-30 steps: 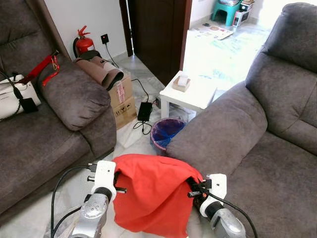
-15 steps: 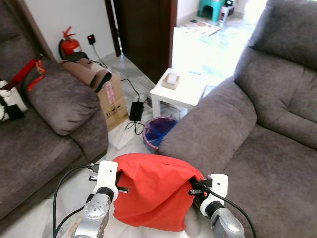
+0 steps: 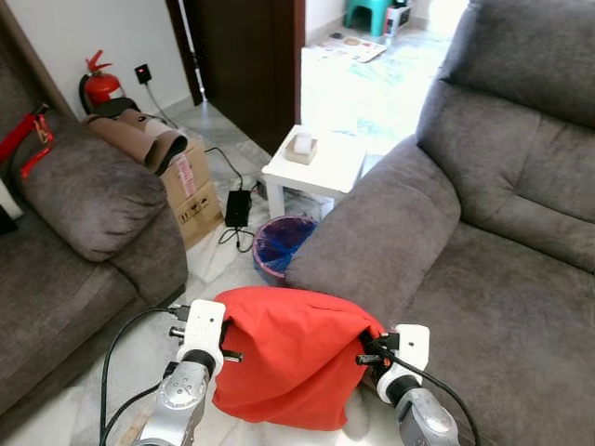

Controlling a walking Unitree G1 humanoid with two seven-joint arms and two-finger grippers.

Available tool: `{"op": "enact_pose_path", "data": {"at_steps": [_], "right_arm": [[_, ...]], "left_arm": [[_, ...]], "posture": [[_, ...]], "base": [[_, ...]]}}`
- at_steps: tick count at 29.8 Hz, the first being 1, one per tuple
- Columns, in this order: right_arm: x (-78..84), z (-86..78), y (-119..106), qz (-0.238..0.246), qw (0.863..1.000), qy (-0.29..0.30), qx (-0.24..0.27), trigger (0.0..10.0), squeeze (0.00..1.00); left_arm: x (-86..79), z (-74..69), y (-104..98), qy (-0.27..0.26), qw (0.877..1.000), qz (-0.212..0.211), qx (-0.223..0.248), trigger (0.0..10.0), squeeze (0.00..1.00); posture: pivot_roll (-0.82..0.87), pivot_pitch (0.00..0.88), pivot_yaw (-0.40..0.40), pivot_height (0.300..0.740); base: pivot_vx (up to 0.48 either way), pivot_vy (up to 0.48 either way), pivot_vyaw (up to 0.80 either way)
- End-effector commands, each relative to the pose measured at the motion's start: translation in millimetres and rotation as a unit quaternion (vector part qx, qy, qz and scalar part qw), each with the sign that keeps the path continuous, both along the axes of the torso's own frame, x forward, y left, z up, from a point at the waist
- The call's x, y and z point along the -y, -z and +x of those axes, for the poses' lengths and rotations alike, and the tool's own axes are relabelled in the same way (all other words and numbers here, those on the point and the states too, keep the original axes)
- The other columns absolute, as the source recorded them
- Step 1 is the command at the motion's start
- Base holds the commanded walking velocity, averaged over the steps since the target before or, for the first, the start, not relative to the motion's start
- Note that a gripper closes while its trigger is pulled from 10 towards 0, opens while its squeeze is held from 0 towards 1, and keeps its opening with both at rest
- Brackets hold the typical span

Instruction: Move the pillow to the sofa from floor

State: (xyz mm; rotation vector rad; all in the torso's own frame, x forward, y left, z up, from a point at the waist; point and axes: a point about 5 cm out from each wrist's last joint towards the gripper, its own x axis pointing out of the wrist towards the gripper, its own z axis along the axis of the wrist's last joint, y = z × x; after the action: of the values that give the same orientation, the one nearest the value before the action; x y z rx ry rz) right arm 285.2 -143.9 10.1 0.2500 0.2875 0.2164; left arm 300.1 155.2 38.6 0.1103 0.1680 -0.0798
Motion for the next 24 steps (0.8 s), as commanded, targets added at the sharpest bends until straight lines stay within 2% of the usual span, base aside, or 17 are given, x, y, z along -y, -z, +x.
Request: {"op": "enact_pose_path", "data": {"at_steps": [1, 6, 10, 15, 17, 24], "right_arm": [[3.3, 10.3, -15, 0.005, 0.999, 0.018, 0.04, 10.0, 0.0], [0.5, 15.6, -29, 0.001, 0.997, 0.019, 0.069, 10.0, 0.0], [0.4, 16.9, -31, 0.001, 0.997, 0.021, 0.072, 10.0, 0.0], [2.3, 17.4, -32, -0.004, 0.997, 0.022, 0.072, 10.0, 0.0], [2.2, 17.7, -33, -0.003, 0.997, 0.022, 0.073, 10.0, 0.0], [3.8, 18.9, -37, -0.008, 0.996, 0.028, 0.079, 10.0, 0.0]], "left_arm": [[-3.8, 3.5, -7, 0.004, 1.0, 0.008, 0.022, 10.0, 0.0], [-8.1, 3.1, -7, 0.0, 1.0, 0.006, 0.025, 10.0, 0.0], [-7.9, 4.8, -8, -0.006, 0.999, 0.008, 0.03, 10.0, 0.0], [-3.4, 7.4, -9, -0.004, 1.0, 0.004, 0.029, 10.0, 0.0], [-1.8, 8.6, -12, -0.003, 0.999, -0.013, 0.038, 10.0, 0.0], [-5.4, 6.3, -8, -0.005, 0.999, -0.015, 0.029, 10.0, 0.0]], "posture": [[0.05, 0.086, 0.061, 0.74], [0.04, 0.049, 0.063, 0.74], [0.04, 0.041, 0.061, 0.74], [0.03, 0.049, 0.047, 0.74], [0.01, 0.054, 0.044, 0.74], [-0.01, 0.068, 0.062, 0.74]], "base": [[0.0, 0.0, -0.8], [0.0, 0.0, -0.8], [0.0, 0.0, -0.8], [0.0, -0.451, -0.8], [0.0, 0.0, -0.8], [0.0, 0.0, -0.8]]}}
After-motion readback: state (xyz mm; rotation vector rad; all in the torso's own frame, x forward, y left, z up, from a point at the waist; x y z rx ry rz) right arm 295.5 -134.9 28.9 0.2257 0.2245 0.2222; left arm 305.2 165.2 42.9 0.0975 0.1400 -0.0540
